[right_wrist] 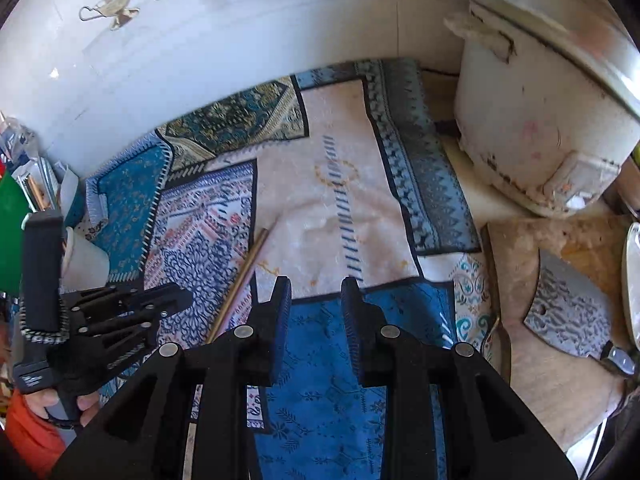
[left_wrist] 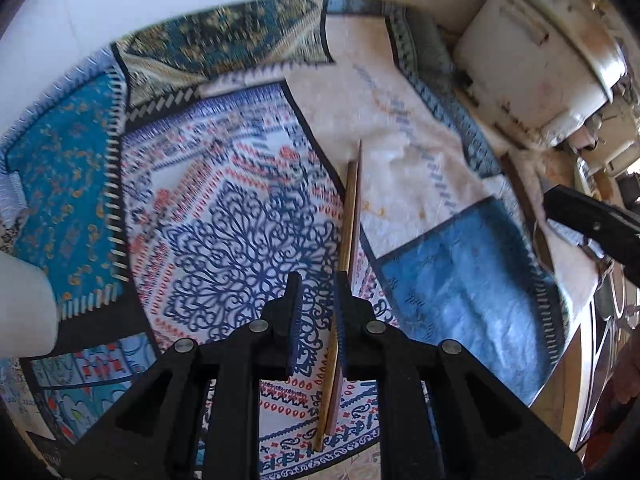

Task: Organize utensils
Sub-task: 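Move both tools back over the remaining wooden and pink chopsticks, then grasp the wooden chopstick with the left gripper while the right grasps the pink chopstick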

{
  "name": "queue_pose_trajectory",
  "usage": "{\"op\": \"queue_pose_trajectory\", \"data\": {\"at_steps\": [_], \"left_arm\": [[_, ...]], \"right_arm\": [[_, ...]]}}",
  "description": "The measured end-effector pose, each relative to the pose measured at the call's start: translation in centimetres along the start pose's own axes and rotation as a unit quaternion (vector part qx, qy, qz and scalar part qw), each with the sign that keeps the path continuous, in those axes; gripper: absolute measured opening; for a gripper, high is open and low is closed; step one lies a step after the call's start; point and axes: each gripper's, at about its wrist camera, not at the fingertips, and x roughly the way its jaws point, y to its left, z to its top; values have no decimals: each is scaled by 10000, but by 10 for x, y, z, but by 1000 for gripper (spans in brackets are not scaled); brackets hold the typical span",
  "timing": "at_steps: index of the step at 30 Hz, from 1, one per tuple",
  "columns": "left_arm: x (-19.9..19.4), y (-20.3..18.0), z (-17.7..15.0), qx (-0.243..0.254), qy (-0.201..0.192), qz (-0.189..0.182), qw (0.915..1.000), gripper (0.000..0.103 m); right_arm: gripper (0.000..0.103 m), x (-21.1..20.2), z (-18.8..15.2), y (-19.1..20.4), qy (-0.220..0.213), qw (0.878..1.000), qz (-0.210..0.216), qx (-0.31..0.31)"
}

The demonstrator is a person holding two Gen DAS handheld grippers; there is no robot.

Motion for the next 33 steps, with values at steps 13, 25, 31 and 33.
{"op": "queue_pose_trajectory", "data": {"at_steps": [13, 25, 31, 33], "left_arm": [[27, -7, -4, 109, 336, -175, 9992, 13], [41, -9, 18, 217, 304, 65, 9993, 6], [29, 11, 19, 32, 220, 27, 9997, 5], [17, 23, 13, -138, 83, 35, 9999, 5]], "right_arm": [[23, 24, -15, -6, 324, 9993, 163, 76], [23, 40, -16, 5, 468, 9986, 246, 28], [23, 65, -10, 20, 695, 9961, 514, 188], [23, 73, -9, 28, 758, 9953, 572, 211]]}}
